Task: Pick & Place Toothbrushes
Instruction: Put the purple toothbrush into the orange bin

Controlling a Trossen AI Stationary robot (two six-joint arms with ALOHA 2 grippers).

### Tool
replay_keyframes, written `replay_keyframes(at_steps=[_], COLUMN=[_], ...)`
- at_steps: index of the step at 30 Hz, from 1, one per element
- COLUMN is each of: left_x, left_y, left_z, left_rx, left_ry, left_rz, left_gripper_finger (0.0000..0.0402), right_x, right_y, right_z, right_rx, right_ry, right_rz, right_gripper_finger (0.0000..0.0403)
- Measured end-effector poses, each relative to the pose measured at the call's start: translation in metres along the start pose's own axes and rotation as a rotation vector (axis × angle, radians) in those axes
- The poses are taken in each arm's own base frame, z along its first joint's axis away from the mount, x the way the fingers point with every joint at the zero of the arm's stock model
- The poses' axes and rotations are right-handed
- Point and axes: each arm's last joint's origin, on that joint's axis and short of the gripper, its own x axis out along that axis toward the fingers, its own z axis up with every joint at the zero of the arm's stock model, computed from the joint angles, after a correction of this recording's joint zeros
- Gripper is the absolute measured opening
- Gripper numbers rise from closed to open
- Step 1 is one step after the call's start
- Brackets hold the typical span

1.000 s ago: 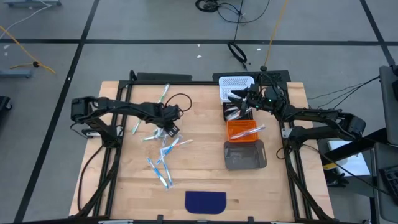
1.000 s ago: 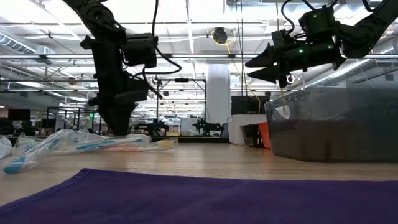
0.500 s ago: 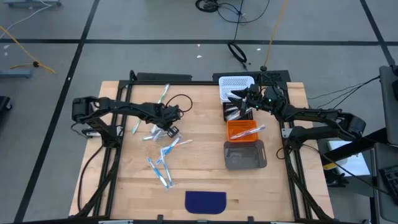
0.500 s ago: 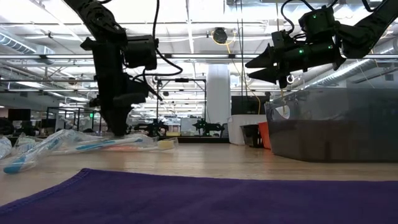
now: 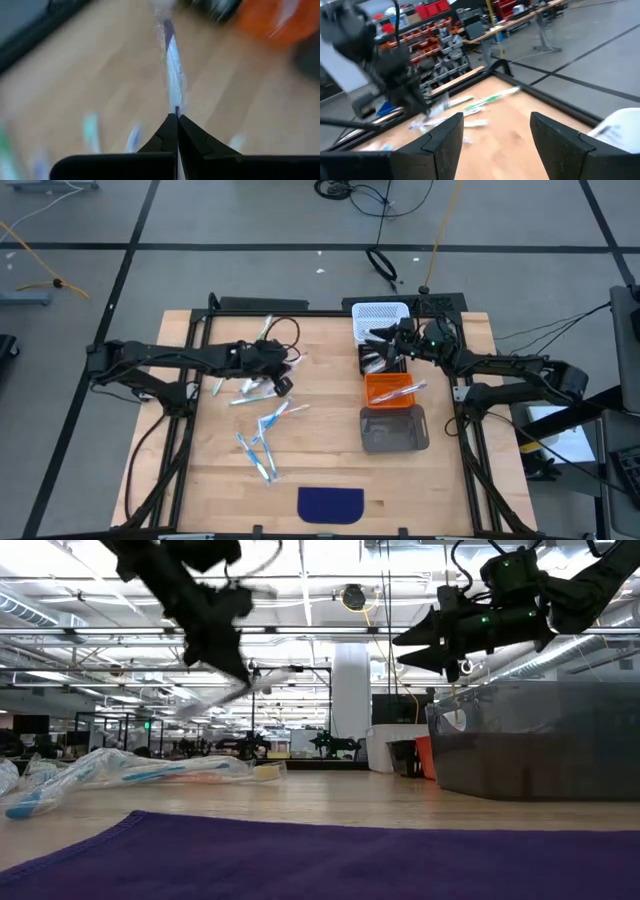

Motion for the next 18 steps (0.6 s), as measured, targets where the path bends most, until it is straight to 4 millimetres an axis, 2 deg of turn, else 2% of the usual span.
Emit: replay_keyframes(at_steps=[8,13,18], left_x=[-0.007,-0.012,-0.019], left_y=[-0.016,-0.022,-0.031], left_z=[0.032,0.041,0.047], left_rx=[0.082,0.099,0.118], left_ry=[-0.323,-0.441,-0.545], left_rz=[-0.208,-0.244,-0.288], left_gripper_finger=[0.0,0.0,0.0], right_x=[0.004,0.004,0.002], right_y=[0.036,0.055,0.065], right_z=[-0.001,0.002,0.005], right_rx=[-0.024,-0.03,-0.032], right_ry=[-0.063,-0.142,-0.21], right_rz=[0.174,0.232,0.245], right_gripper_finger=[0.0221,0.0221,0.0221])
